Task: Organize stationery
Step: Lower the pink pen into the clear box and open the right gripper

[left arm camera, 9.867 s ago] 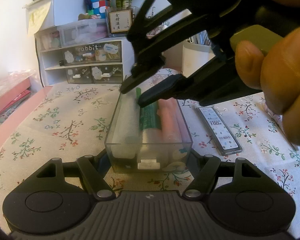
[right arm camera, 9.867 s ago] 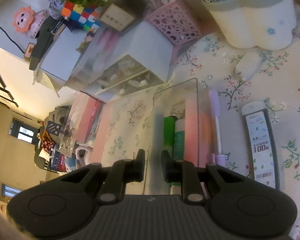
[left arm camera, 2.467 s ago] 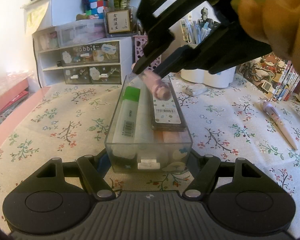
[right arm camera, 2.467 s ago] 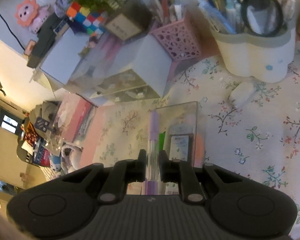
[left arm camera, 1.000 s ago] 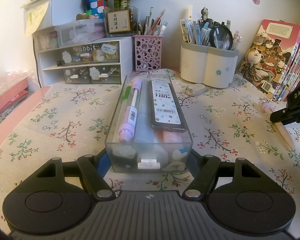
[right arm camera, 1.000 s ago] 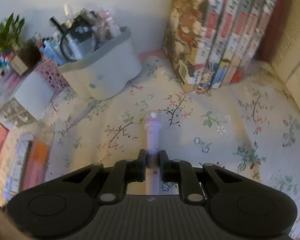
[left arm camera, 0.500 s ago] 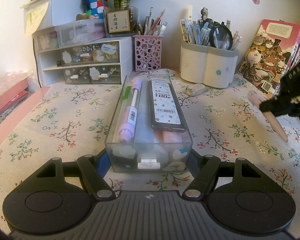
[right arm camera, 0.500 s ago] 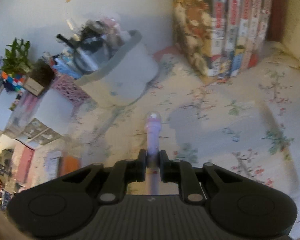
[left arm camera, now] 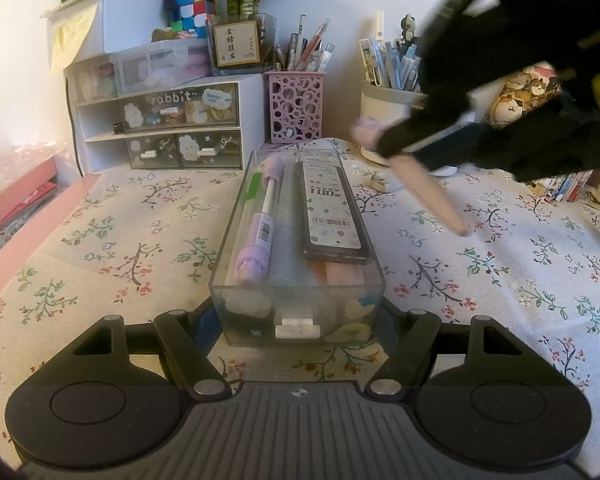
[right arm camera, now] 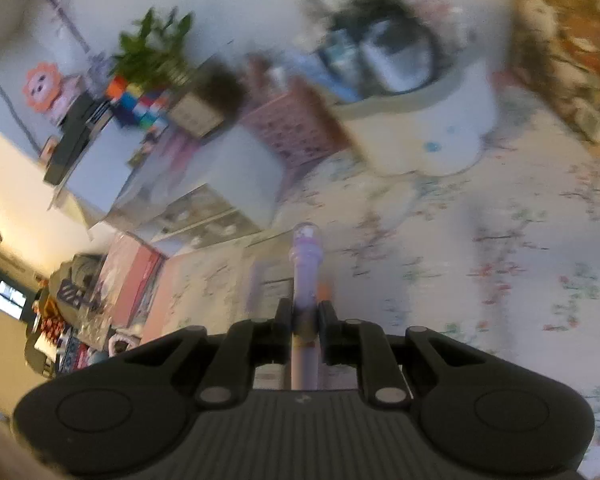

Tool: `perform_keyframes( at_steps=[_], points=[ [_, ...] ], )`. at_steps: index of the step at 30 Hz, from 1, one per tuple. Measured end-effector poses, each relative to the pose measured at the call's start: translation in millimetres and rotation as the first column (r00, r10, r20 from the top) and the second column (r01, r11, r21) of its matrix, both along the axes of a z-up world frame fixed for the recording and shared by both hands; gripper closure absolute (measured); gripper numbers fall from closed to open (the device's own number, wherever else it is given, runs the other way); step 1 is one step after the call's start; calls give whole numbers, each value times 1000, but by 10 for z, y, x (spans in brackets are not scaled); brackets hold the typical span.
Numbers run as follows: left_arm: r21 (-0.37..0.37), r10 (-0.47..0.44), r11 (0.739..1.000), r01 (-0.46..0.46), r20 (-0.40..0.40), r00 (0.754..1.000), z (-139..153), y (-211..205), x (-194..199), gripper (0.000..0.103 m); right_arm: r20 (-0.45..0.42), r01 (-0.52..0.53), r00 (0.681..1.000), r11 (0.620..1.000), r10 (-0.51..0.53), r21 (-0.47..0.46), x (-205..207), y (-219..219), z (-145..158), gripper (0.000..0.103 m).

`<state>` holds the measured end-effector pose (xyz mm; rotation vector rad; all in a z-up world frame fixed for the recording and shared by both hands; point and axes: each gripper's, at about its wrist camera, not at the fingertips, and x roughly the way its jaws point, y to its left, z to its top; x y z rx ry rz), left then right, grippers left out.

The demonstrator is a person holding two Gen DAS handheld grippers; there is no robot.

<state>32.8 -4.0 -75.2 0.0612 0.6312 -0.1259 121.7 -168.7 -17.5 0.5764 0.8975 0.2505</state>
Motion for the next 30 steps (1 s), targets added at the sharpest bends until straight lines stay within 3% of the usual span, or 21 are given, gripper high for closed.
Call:
perform_keyframes(
  at_steps=[9,24,30],
  points=[
    [-1,-2,1000,2,1,1000,6,11,0,31,-18,-21,1000,999,22,25,57,172,-4,89],
    [-2,-3,1000,3,1,1000,6,13,5,31,-68,-48,997,997,44,-60,218,492,-1,88],
    [-1,-3,1000,3,1,1000,4,8,7,31,-24,-87,996,990,85,-108,176,534,78,88]
  ],
)
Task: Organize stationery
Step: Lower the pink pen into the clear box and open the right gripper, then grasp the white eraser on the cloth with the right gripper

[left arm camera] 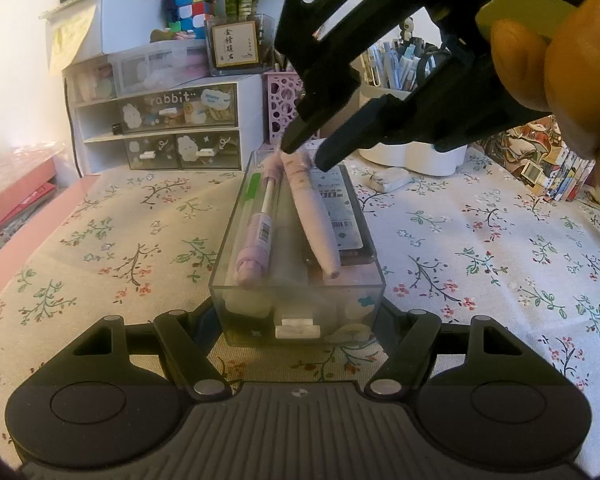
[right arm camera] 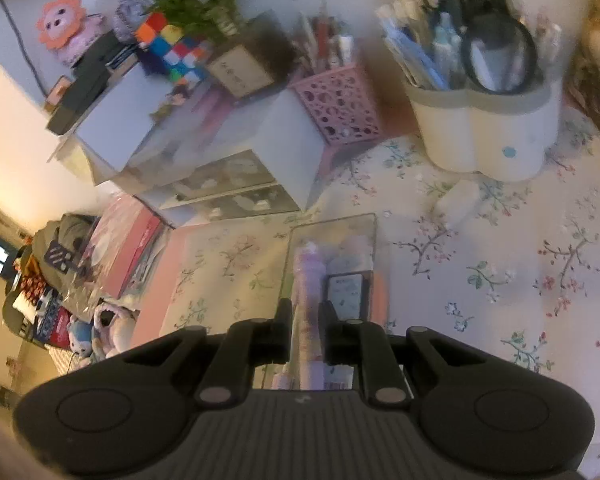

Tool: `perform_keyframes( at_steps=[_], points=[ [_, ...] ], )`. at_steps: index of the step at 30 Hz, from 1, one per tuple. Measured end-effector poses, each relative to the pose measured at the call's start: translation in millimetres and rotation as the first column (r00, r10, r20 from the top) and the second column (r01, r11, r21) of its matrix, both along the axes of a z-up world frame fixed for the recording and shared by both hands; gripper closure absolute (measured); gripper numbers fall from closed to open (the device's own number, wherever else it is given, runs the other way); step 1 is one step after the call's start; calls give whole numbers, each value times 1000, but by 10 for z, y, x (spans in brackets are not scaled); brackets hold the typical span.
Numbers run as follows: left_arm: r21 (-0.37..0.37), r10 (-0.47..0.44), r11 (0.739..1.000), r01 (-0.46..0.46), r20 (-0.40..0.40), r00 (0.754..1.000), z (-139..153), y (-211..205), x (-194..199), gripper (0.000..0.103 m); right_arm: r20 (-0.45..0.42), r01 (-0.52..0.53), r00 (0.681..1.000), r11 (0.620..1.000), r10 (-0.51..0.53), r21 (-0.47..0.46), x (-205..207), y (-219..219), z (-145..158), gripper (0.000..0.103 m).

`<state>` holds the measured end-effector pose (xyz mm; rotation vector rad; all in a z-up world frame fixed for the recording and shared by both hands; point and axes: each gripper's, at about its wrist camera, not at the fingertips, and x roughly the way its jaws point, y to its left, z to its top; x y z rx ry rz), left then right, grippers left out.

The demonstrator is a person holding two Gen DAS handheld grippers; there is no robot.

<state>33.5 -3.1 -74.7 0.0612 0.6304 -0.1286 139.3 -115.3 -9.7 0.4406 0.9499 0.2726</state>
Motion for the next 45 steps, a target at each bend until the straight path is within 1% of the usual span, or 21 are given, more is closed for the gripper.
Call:
perform_keyframes(
  at_steps=[2,5,8,11,16,17,18,19,20,21,23,24,27,30,32,34,36,38,39,41,45],
  points=[
    [0,0,1000,0,0,1000,0,0,0,31,-22,-29,999,1000,29,12,30,6,-38,88],
    [0,0,1000,0,0,1000,0,0,0,31,-34,-48,998,999,49,25,41,14,-88,93],
    [0,0,1000,0,0,1000,0,0,0,31,-33,-20,999,1000,21,23,34,-21,-93,94],
    [-1,-1,1000,1,0,1000,0,-3,1,31,-23,-54,998,998,54,29,14,-32,-77,94],
    [-1,0,1000,0,0,1000,0,-3,1,31,32,-4,999,999,3,44,-37,-286,-16,93],
    [-1,0,1000,0,0,1000,0,-2,1,31,53,21,998,999,-23,38,-44,-388,-15,91],
    [-1,0,1000,0,0,1000,0,-2,0,31,73,49,996,999,-50,18,-50,-476,-23,87],
    [-2,0,1000,0,0,1000,0,-4,2,31,95,82,992,996,-80,-22,-58,-563,-44,83],
    [-2,0,1000,0,0,1000,0,-4,2,31,111,109,989,991,-101,-71,-57,-643,-83,77],
    [-1,0,1000,0,0,1000,0,-4,2,31,126,131,985,983,-115,-126,-49,-708,-137,72],
    [-2,-1,1000,1,0,1000,0,-4,2,31,147,154,981,963,-123,-222,-22,-785,-250,71],
    [-2,-1,1000,1,0,1000,0,-4,1,31,150,144,983,959,-109,-243,-11,-804,-303,69],
    [-2,-1,1000,1,0,1000,0,-3,1,31,157,90,986,964,-51,-249,23,-803,-412,61],
    [-3,0,1000,0,-1,1000,-1,-5,3,31,174,56,985,954,-4,-294,100,-717,-453,56],
    [-5,2,1000,-2,-5,1000,1,-4,8,31,167,31,986,956,19,-291,157,-671,-489,55],
    [-4,8,1000,-8,-9,1000,2,5,-1,31,155,21,988,964,21,-267,256,-638,-511,55],
    [-5,12,1000,-12,-13,1000,7,17,0,31,151,26,988,963,15,-268,377,-605,-526,55],
    [-9,25,1000,-25,-21,999,21,46,-2,31,133,31,991,957,8,-289,486,-529,-562,54],
    [-9,30,999,-31,-22,999,23,63,-2,31,142,38,990,953,5,-301,509,-487,-575,49],
    [-6,42,999,-43,-14,999,15,95,-8,31,155,48,988,938,6,-343,569,-397,-594,43],
    [-7,51,999,-51,-6,999,9,124,-8,31,162,97,986,919,-37,-382,678,-295,-608,42]
  ],
)
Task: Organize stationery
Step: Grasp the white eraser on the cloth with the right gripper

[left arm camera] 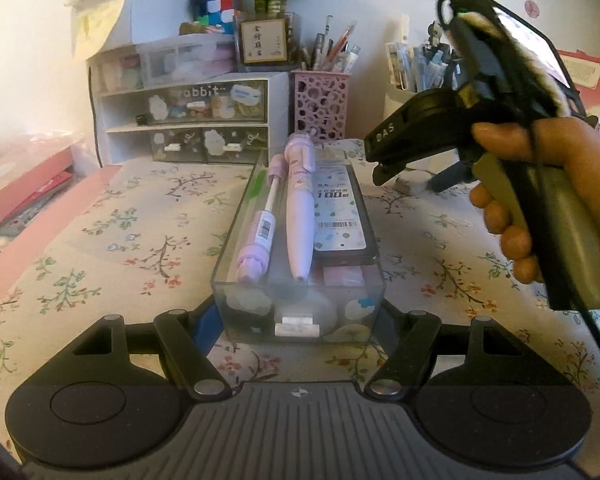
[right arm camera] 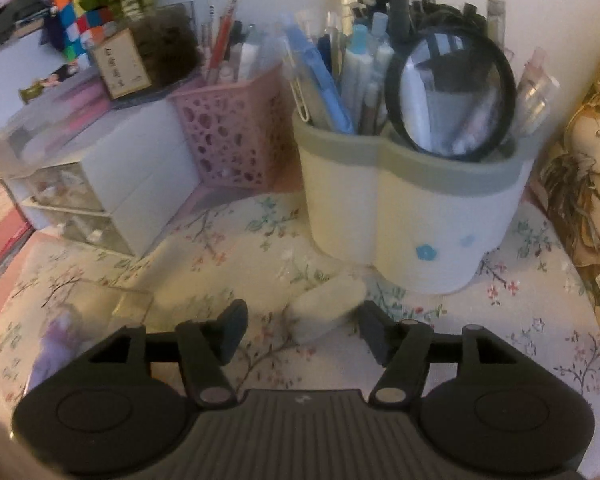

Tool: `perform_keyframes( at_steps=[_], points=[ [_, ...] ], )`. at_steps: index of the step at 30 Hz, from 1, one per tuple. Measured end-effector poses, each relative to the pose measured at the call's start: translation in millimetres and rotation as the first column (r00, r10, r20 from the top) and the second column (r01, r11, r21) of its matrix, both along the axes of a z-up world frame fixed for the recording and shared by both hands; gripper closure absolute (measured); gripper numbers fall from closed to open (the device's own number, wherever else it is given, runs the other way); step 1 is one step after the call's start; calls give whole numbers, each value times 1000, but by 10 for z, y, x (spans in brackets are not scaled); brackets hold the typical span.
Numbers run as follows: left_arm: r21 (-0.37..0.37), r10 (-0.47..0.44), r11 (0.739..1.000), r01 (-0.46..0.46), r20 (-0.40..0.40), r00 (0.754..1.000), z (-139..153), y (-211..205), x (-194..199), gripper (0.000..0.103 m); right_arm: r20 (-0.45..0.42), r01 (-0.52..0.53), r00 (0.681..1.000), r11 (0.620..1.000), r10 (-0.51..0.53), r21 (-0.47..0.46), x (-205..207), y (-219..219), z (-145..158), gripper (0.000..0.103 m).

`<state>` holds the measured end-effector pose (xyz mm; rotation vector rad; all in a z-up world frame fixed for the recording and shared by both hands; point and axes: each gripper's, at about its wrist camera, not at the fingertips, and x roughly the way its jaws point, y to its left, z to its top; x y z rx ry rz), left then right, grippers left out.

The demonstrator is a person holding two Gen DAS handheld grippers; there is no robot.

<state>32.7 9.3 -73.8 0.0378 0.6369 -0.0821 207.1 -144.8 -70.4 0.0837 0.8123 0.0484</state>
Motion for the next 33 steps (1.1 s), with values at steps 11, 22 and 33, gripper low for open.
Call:
perform_keyframes(
  at_steps=[11,22,33],
  points=[
    [3,1,1000,-1,1,1000,1,-4,0,31,-12,50,999,999,-50,13,-258,-354,56,71],
    [1,-3,1000,3,2,1000,3,1,5,31,26,-15,1000,1000,15,-16,-370,-319,100,87],
    [7,-9,1000,9,6,1000,-3,-10,21,31,38,22,999,999,-23,45,-328,-345,155,79]
  ],
)
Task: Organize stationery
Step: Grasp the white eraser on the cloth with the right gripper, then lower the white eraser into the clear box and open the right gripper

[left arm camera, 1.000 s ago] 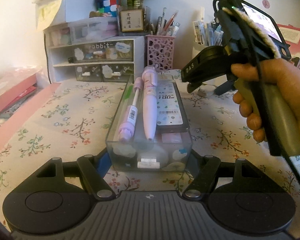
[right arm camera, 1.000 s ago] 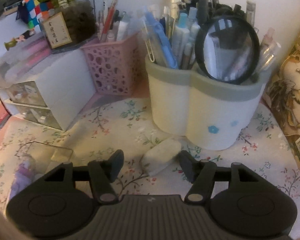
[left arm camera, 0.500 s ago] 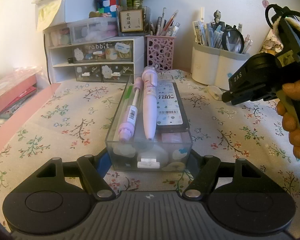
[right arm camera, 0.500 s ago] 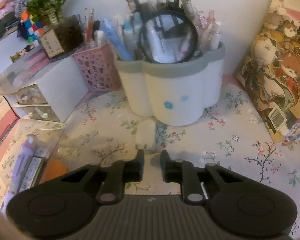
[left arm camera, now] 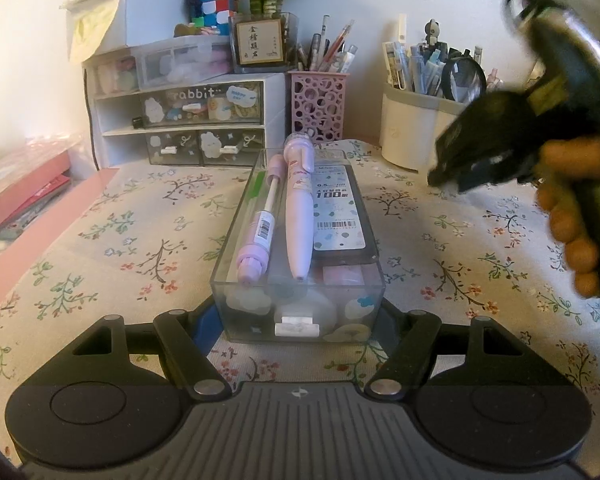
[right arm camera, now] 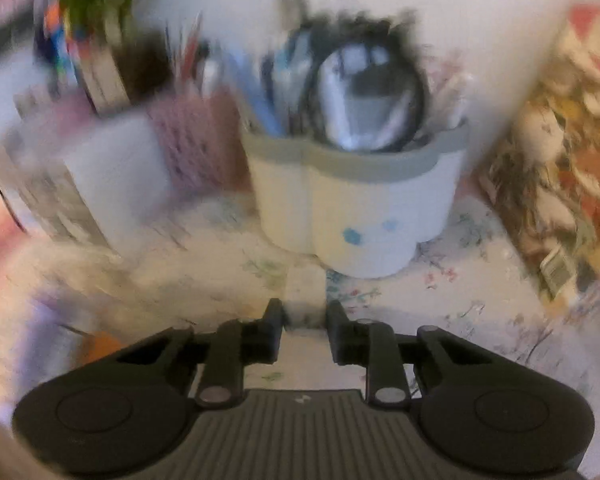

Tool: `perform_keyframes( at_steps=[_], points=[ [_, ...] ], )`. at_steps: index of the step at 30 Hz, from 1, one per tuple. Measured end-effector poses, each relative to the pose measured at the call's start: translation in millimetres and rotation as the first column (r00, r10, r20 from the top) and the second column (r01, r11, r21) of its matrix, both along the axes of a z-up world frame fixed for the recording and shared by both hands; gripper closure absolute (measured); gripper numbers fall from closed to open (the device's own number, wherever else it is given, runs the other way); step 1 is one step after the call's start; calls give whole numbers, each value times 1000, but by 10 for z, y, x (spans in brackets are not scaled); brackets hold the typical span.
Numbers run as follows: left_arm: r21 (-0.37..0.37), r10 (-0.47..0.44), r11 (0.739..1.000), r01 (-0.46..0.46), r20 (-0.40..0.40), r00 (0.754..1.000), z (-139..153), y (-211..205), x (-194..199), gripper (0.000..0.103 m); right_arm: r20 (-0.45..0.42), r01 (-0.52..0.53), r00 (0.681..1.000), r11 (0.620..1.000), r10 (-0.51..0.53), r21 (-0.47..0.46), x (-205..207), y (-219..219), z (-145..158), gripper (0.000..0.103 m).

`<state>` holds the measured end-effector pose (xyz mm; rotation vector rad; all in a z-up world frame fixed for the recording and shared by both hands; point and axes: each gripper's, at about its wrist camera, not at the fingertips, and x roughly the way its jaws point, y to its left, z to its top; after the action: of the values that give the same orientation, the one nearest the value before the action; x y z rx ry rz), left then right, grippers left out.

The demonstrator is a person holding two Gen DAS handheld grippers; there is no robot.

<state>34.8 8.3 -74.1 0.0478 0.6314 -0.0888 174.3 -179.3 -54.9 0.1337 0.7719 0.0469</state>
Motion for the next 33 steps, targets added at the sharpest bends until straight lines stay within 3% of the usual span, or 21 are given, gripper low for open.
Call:
perform_keyframes(
  at_steps=[3,7,13,24,33],
  points=[
    [1,-2,1000,2,1,1000,-3,-2,-1,31,21,-29,999,998,27,65,-103,-41,144,79],
    [1,-3,1000,3,2,1000,-6,2,-4,31,-28,-1,1000,978,7,206,-107,-223,165,79],
    [3,-4,1000,4,3,1000,-9,-1,-7,31,-11,-83,996,950,91,302,-171,-188,368,79],
    [3,-5,1000,5,3,1000,-8,-7,-5,31,-12,-232,969,920,248,315,-32,115,464,79],
    [3,-5,1000,5,3,1000,-6,-10,-3,31,-13,-283,951,885,310,370,143,266,497,79]
  ],
)
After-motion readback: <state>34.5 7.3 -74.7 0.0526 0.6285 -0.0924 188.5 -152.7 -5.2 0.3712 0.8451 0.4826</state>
